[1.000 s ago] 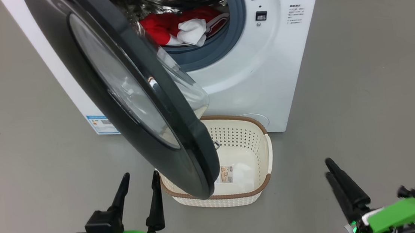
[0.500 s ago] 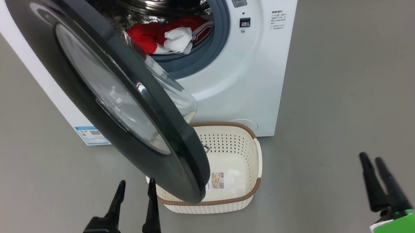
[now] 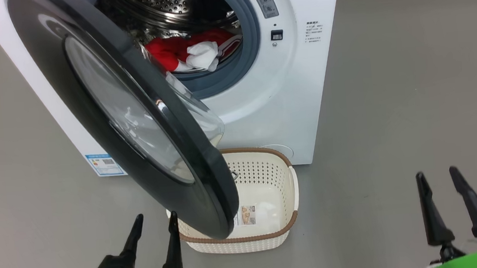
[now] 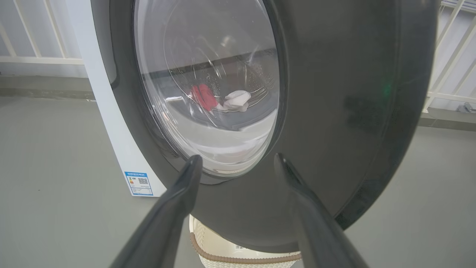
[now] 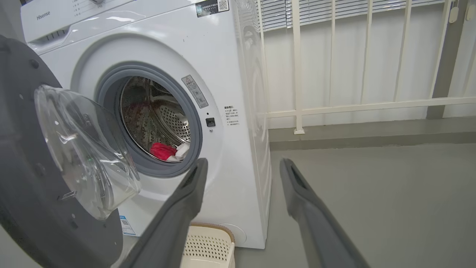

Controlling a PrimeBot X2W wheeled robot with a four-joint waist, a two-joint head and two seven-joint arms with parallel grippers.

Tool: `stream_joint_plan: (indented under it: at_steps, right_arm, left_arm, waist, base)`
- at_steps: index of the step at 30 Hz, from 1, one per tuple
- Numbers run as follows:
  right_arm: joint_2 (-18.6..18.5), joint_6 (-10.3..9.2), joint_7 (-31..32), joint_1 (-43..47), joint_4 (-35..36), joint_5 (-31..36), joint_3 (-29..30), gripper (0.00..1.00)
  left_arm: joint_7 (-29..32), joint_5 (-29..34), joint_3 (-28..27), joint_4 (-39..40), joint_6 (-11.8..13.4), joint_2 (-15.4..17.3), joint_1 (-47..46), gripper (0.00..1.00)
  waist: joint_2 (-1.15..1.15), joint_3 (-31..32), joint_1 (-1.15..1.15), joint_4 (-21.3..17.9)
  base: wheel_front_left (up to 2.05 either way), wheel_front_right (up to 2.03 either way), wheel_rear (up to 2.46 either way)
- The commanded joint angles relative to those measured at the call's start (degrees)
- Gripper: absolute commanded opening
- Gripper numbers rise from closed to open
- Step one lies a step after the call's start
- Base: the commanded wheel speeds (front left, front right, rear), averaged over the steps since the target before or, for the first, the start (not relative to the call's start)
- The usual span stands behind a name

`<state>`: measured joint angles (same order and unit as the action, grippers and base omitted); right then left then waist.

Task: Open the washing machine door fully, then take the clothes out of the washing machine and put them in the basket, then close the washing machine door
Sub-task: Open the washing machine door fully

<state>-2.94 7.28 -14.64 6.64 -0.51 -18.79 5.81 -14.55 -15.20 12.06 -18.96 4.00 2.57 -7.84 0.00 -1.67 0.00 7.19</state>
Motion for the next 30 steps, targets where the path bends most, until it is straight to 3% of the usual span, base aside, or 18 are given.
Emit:
stream_joint_plan:
  at_steps: [1,12,30]
  right_arm:
    - [-0.45,0.21,-0.35,-0.05,0.94,1.21,-0.95,1.0]
    - [0.02,0.21,-0.35,1.41,-5.96,6.75,-0.15,1.0]
    - [0.05,0.21,-0.36,1.25,-8.83,6.24,-1.43,1.0]
  left_arm:
    - [-0.45,0.21,-2.08,1.03,-0.15,0.7,-0.24,1.0]
    - [-0.45,0.22,-2.49,0.35,-0.47,0.79,0.61,1.0]
    - [-0.45,0.17,-2.84,-0.23,-0.54,0.77,0.87,1.0]
  waist:
    - [0.0,0.18,0.0,0.0]
    - [0.0,1.29,0.0,-0.17]
    - [0.0,1.85,0.0,-0.45]
  base:
    - [0.0,0.0,0.0]
    - [0.0,0.0,0.0]
    - [0.0,0.0,0.0]
